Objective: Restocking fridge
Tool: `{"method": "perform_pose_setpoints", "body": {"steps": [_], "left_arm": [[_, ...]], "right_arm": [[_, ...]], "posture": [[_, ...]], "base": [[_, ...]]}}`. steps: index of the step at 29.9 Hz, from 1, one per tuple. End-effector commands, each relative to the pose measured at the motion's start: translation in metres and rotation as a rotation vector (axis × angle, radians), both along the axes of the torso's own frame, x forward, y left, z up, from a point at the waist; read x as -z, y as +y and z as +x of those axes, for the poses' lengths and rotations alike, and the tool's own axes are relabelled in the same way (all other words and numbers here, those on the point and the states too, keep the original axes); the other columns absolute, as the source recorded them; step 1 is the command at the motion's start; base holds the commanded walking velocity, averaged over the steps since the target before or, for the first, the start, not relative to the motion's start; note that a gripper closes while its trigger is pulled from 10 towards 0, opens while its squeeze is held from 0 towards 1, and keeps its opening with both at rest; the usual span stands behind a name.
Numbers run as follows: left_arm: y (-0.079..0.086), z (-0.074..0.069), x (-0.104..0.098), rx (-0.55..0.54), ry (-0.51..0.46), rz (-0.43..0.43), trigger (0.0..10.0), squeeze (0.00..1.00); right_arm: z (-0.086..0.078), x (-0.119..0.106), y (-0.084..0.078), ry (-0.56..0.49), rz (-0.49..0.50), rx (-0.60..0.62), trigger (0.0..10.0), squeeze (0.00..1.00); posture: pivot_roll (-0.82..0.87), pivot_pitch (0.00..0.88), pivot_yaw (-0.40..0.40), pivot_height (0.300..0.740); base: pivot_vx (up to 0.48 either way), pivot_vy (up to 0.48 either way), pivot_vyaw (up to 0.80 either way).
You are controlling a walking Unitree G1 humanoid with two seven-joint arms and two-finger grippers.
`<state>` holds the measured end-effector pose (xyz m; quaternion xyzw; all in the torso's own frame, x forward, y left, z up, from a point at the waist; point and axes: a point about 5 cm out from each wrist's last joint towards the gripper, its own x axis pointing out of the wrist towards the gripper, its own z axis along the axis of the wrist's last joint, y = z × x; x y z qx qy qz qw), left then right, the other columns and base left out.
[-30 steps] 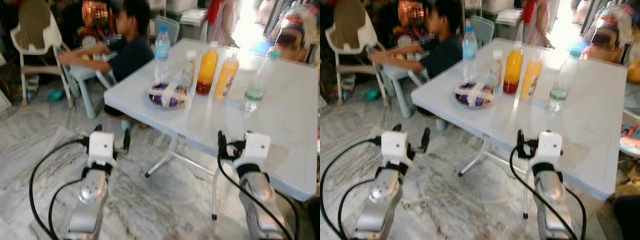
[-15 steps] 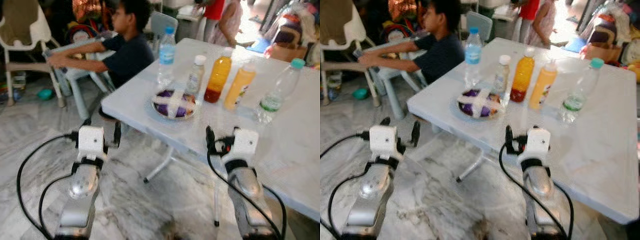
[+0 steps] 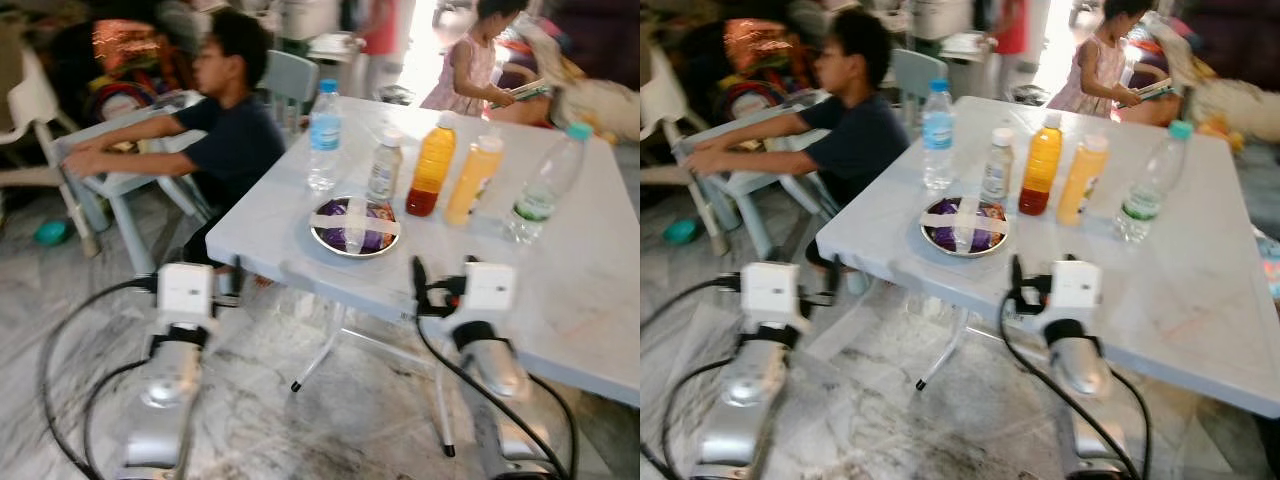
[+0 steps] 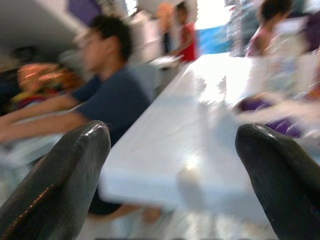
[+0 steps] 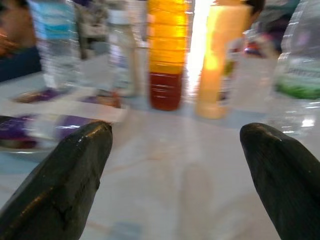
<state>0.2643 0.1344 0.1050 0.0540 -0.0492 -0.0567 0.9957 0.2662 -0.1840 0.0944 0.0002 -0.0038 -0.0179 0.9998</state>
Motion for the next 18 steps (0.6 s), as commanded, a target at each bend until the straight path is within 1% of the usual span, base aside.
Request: {"method": "perform_pose_setpoints", "body": {"steps": [1,6,8,10,12,18], "left_arm": [[0.0132,-0.0004,-0.0007,-0.032,-0.004,0.031,10.0,0.0],[0.0131,-0.0008,0.0003,-0.024,0.0,0.024,10.0,0.0],[0.0134,-0.0007,0.0015,-0.027,0.009,0.006,10.0,0.0],[0.0137,-0.0007,0.0015,-0.029,0.008,0.008,10.0,0.0],[0.0145,-0.0005,0.001,-0.034,0.003,0.02,10.0,0.0],[0.0157,-0.0015,0.0018,-0.037,0.004,0.016,10.0,0.0]], "right_arm": [[0.004,-0.0037,0.0116,-0.017,0.02,-0.029,10.0,0.0],[0.0053,-0.0046,0.011,-0.021,0.019,-0.024,10.0,0.0],[0.0058,-0.0046,0.0109,-0.021,0.019,-0.024,10.0,0.0],[0.0061,-0.0046,0.011,-0.022,0.019,-0.025,10.0,0.0],[0.0068,-0.0047,0.0113,-0.023,0.02,-0.026,10.0,0.0],[0.006,-0.0023,0.0131,-0.014,0.026,-0.025,10.0,0.0]], "posture": [[0.01,0.0,-0.001,0.74],[0.01,0.0,-0.001,0.74],[0.02,0.0,-0.001,0.74],[0.02,0.0,-0.001,0.74],[0.02,0.0,-0.002,0.74],[0.02,0.0,-0.001,0.74]], "base": [[0.424,0.0,0.0],[0.43,0.0,0.0],[0.409,0.255,0.0],[0.379,0.292,0.0],[0.322,0.0,0.0],[0.0,0.0,0.0]]}}
